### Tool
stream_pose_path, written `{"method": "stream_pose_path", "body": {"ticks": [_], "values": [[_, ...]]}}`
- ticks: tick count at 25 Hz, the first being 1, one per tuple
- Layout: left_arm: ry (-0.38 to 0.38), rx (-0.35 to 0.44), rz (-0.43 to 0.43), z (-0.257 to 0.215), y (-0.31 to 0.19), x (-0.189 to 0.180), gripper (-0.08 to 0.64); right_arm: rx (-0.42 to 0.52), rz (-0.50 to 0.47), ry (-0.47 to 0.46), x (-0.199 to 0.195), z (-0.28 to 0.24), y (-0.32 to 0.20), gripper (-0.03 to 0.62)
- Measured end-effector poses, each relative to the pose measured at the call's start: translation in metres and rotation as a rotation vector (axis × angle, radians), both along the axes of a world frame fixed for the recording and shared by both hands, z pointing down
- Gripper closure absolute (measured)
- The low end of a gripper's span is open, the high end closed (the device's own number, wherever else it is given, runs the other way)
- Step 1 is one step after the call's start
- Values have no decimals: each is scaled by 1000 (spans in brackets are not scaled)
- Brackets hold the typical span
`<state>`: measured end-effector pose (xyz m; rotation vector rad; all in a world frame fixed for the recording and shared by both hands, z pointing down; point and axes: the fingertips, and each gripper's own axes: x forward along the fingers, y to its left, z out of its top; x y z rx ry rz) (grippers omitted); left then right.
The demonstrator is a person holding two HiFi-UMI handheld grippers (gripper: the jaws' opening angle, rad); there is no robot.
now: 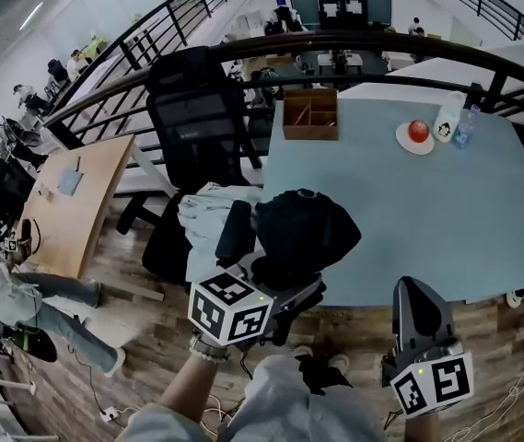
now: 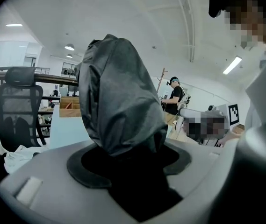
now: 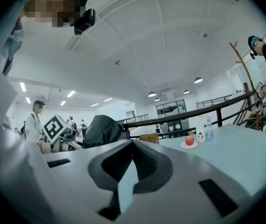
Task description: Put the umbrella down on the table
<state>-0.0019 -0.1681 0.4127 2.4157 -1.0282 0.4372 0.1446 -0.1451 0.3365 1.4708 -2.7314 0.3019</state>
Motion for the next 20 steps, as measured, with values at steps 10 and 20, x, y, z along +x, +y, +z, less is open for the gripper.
{"method": "stream_pose_path", "body": {"ticks": [10, 20], "values": [[-209, -24, 136, 49, -18, 3, 279, -18, 39, 13, -1, 6, 1, 597], [-409, -24, 316, 96, -30, 20, 278, -41, 84, 29, 5, 11, 5, 597]]}}
